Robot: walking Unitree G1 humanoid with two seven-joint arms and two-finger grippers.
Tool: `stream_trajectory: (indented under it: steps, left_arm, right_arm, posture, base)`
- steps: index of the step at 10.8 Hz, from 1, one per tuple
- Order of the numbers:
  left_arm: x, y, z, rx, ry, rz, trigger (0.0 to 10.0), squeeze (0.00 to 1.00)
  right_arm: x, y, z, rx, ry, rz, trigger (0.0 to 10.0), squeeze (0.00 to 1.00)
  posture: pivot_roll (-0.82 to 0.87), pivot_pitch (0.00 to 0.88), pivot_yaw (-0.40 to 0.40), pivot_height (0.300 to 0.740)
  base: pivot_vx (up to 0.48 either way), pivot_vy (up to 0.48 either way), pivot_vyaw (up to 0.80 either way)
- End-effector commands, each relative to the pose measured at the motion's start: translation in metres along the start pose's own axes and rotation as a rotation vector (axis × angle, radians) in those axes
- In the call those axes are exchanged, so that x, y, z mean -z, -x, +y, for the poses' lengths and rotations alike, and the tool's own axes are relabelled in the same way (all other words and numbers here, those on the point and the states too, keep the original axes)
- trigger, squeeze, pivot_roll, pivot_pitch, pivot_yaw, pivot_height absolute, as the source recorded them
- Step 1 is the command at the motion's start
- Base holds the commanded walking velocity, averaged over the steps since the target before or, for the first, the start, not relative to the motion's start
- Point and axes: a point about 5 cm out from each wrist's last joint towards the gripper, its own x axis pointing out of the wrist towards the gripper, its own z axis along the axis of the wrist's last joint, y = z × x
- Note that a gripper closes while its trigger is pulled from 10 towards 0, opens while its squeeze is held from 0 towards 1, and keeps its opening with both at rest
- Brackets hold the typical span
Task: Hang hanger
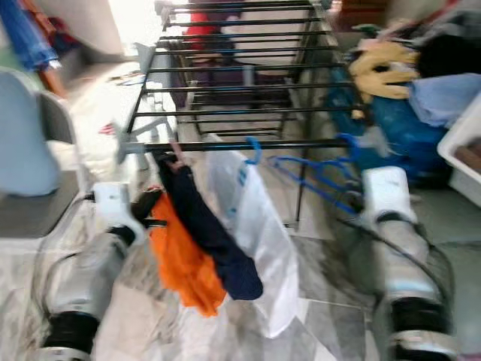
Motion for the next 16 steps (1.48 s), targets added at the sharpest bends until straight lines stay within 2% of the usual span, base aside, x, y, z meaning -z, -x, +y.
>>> stream_trajectory:
  steps: [1,3,4,6,8,9,11,16]
  left_arm:
    - [-0.006,-0.001,0.004,-0.010,-0.020,-0.013,10.0,0.00]
    - [-0.005,-0.001,0.003,-0.011,-0.017,-0.008,10.0,0.00]
    - [-0.004,-0.001,0.003,-0.010,-0.017,-0.005,10.0,0.00]
    - [-0.003,-0.001,0.005,-0.011,-0.019,0.006,10.0,0.00]
    - [-0.003,-0.001,0.004,-0.007,-0.021,0.014,10.0,0.00]
    - [-0.003,-0.001,0.005,-0.005,-0.024,0.018,10.0,0.00]
    - [-0.004,-0.001,0.006,-0.008,-0.030,0.020,10.0,0.00]
    - [-0.001,0.001,0.006,-0.013,-0.028,0.031,10.0,0.00]
  right_arm:
    - [-0.005,0.001,0.001,-0.010,0.013,-0.033,10.0,0.00]
    - [0.001,0.006,-0.003,-0.024,0.053,-0.028,10.0,0.00]
    - [0.006,0.005,-0.011,-0.024,0.061,0.013,10.0,0.00]
    - [0.020,0.001,-0.029,-0.053,0.171,0.125,10.0,0.00]
    - [0.030,-0.001,-0.027,-0.148,0.201,0.186,10.0,0.00]
    - [0.034,-0.004,-0.022,-0.176,0.120,0.236,0.0,0.00]
    - [0.032,-0.010,-0.014,-0.220,0.062,0.236,0.0,0.00]
    - [0.037,-0.010,-0.007,-0.247,0.048,0.256,0.0,0.00]
  posture:
    - [-0.19,0.000,0.035,0.740]
    - [-0.19,0.000,0.035,0.740]
    - [-0.19,0.000,0.034,0.740]
    - [-0.19,0.000,0.036,0.740]
    - [-0.19,0.000,0.040,0.740]
    - [-0.18,0.000,0.043,0.740]
    - [-0.18,0.000,0.042,0.740]
    - [-0.17,0.000,0.038,0.740]
  base:
    - [0.000,0.000,0.00]
    - [0.000,0.000,0.00]
    - [0.000,0.000,0.00]
    - [0.000,0.000,0.00]
    - [0.000,0.000,0.00]
    - [0.000,0.000,0.00]
    - [0.000,0.000,0.00]
    - [0.000,0.000,0.00]
